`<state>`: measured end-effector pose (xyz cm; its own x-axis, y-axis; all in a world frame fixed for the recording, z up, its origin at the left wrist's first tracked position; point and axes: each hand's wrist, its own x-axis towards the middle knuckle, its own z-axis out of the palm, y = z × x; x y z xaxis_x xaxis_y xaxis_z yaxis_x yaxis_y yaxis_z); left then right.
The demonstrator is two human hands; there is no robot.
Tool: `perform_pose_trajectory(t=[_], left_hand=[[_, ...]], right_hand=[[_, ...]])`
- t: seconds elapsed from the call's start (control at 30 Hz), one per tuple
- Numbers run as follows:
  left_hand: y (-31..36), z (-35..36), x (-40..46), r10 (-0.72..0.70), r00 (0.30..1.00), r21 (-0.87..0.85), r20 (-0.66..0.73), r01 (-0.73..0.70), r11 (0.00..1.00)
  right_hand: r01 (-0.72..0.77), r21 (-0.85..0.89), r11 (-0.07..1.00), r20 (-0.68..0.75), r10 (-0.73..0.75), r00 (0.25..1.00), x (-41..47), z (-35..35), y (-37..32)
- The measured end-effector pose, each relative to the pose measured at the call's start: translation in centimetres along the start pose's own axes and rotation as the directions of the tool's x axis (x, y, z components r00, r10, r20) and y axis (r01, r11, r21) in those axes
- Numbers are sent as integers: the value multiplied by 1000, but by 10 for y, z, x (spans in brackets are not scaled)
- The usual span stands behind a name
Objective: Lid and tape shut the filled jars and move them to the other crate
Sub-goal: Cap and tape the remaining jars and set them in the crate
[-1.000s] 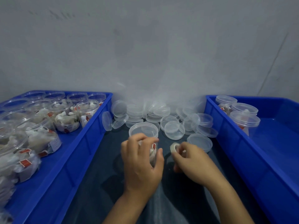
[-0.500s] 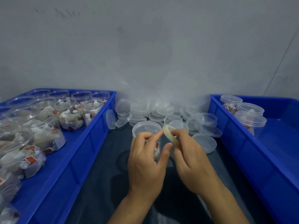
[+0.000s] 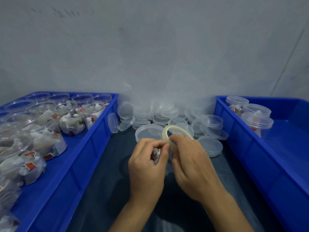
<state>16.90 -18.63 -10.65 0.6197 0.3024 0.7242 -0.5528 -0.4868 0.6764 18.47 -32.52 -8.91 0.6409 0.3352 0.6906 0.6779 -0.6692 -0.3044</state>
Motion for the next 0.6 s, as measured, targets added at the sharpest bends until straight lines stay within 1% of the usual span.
perform_pose_trajectory(t=[0.2,0.4,0.5,0.6], left_hand=[[-1,1,-2,-49,998,-20,28,49,999],[0,4,-4,-18,997,-41,70,21,999],[-2,3,-4,-17,997,-48,69,20,999],[-2,2,-6,-53,996,-87,66,58,995]], right_hand=[[-12,0,1000,3,12,1000,1,0,-2],[-71,3,997,-23,72,997,0,1,-1],[-62,15,998,-15,62,998,0,0,-1],[-46,34,998,-12,46,999,0,-1,0]])
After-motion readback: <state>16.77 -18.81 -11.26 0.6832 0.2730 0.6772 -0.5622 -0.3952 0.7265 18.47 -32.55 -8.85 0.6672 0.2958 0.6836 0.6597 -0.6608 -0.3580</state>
